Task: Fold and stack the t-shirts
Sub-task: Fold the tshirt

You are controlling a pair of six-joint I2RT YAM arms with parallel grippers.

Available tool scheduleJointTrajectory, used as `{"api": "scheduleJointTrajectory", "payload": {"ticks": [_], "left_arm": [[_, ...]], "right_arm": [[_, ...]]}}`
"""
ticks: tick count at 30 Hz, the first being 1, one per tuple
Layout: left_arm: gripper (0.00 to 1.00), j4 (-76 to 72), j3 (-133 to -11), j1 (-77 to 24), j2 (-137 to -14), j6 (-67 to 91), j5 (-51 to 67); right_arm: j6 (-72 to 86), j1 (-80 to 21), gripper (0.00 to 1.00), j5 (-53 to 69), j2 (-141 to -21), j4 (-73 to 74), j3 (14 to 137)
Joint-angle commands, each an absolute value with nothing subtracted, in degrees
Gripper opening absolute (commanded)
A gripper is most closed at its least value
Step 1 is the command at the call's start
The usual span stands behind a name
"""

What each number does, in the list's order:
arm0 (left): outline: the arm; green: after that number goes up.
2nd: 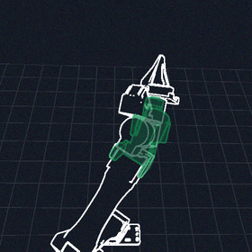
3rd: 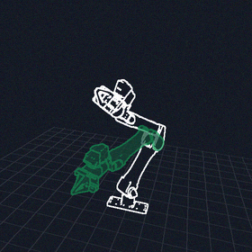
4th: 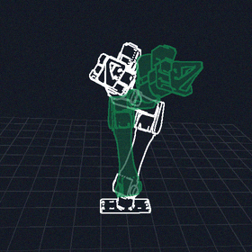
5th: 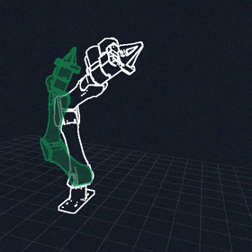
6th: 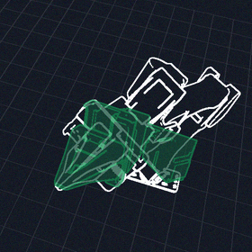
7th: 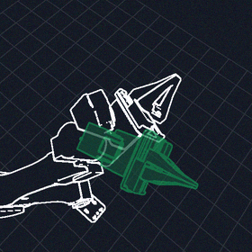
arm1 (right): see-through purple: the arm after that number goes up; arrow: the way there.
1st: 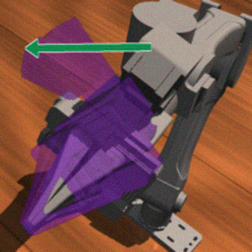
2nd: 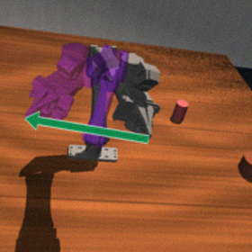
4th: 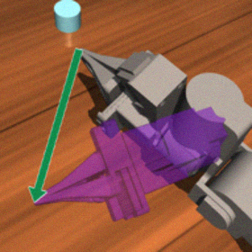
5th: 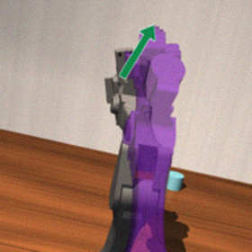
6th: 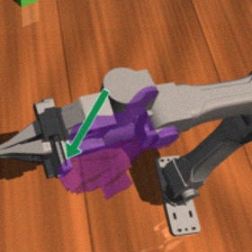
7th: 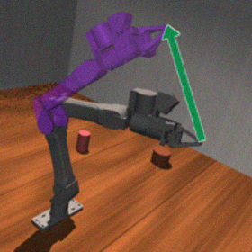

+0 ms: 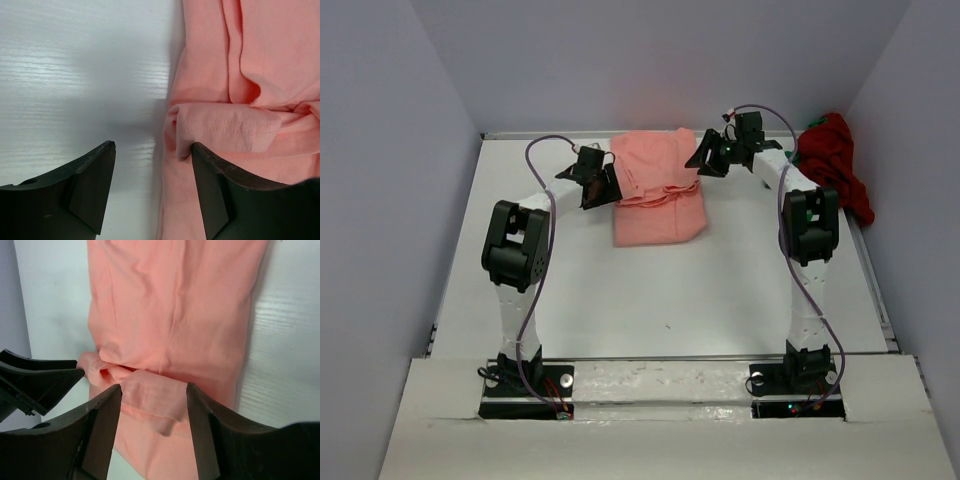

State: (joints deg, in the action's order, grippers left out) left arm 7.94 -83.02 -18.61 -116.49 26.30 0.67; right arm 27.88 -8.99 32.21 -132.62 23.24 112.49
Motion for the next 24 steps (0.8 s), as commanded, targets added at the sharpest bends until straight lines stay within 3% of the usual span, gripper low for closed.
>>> {"api": "scheduleJointTrajectory", "payload": {"ticks": [1,5,9,13,16,18,20,22,23,24], "left_arm": [[0.72,7.91,-83.06,-18.28,-111.97,25.40,1.14],[0.72,7.82,-82.18,-18.28,-110.74,25.49,1.58],[0.72,7.21,-80.33,-18.28,-108.11,25.84,2.55],[0.72,6.59,-78.32,-18.28,-105.65,26.10,4.65],[0.72,5.80,-76.65,-18.54,-104.07,26.72,6.06],[0.72,5.54,-75.68,-19.59,-103.01,27.16,6.94],[0.70,5.36,-75.06,-20.47,-102.40,27.42,7.12],[0.50,4.22,-74.01,-21.96,-101.87,27.77,7.99],[0.34,3.44,-73.39,-22.41,-102.13,27.95,8.52],[0.00,3.34,-73.21,-22.76,-102.48,28.12,8.96]], "right_arm": [[30.06,-8.44,0.62,33.40,-132.01,19.16,115.75],[31.46,-7.82,0.63,35.33,-131.40,14.96,113.82],[35.14,-6.77,0.63,37.43,-126.57,4.32,102.60],[34.54,-6.24,0.60,42.87,-123.76,4.75,99.16],[32.79,-7.38,0.45,44.83,-120.95,5.44,96.16],[31.39,-7.99,0.17,44.65,-118.75,6.24,93.09],[30.76,-8.53,0.00,45.17,-117.43,6.24,91.41],[29.97,-9.66,0.00,45.35,-116.02,6.33,89.48],[29.97,-9.67,0.00,45.26,-115.67,6.33,88.60],[30.14,-10.19,0.00,45.35,-115.32,6.42,88.25]]}}
